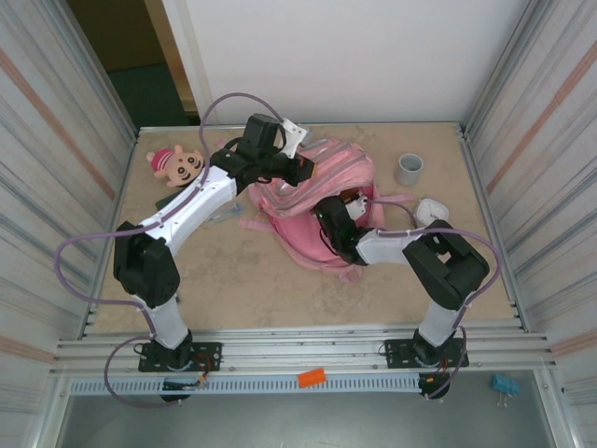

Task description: Pack books, pencil case, and school supplies into a backpack

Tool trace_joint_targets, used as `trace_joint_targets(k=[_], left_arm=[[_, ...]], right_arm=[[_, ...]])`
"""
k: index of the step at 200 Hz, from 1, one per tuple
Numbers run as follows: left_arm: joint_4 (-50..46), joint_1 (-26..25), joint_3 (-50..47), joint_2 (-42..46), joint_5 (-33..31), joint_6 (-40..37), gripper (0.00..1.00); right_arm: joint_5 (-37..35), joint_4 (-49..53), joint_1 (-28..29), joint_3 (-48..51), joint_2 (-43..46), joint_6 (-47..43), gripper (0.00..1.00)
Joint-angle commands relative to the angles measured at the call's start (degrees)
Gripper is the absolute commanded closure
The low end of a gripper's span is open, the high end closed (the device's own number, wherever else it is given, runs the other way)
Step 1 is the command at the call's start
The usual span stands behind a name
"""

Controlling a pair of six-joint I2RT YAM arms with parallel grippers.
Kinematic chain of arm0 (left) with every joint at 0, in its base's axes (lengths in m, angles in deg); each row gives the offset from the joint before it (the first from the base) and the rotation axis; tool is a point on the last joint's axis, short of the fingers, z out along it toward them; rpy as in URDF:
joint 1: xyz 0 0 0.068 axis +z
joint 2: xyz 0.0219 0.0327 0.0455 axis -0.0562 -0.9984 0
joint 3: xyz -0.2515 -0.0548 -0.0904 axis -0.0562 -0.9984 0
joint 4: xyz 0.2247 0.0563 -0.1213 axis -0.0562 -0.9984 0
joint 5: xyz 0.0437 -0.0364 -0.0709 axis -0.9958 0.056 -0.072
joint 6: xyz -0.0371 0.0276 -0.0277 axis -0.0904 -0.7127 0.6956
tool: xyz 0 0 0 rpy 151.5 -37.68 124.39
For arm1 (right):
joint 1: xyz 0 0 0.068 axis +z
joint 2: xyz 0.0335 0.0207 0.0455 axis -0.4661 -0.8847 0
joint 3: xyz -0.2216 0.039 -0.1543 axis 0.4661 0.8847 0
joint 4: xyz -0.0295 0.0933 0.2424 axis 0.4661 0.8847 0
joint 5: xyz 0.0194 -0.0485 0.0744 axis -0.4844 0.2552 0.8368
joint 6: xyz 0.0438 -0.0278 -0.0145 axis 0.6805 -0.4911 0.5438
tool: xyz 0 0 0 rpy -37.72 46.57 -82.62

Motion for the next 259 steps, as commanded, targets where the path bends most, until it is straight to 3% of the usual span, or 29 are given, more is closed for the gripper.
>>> trace_joint_targets(k=[1,25,71,141,163,212,238,259], left_arm=[[7.7,0.5,0.3,3.2,3.1,1.1,1.00],[7.4,1.1,-0.1,3.3,3.1,1.1,1.00],[8.5,1.5,-1.2,3.9,3.1,1.5,1.00],[8.1,2.3,-2.5,4.6,1.7,0.0,1.00],[8.6,2.5,-3.4,5.1,1.0,-0.5,1.00],[10.5,2.4,-7.3,6.0,0.5,-0.8,1.00],[10.1,1.9,-9.1,6.4,0.2,-2.6,1.00],[9.2,0.2,-12.1,6.7,-4.3,-5.7,1.00]], right_arm=[[2.8,4.5,-1.3,-4.4,-1.3,2.2,0.74],[3.8,7.9,-0.7,-4.4,-0.5,2.7,0.49],[6.7,15.2,-0.3,-3.3,3.2,4.6,0.28],[9.0,17.6,1.1,6.7,14.9,2.9,0.25],[5.2,20.7,3.1,9.4,22.8,-1.3,0.25],[-12.1,43.4,12.2,4.5,42.9,-9.5,0.25],[-11.4,47.8,12.8,4.6,50.9,-15.6,0.24],[-10.4,51.1,12.2,1.5,51.7,-22.2,0.23]])
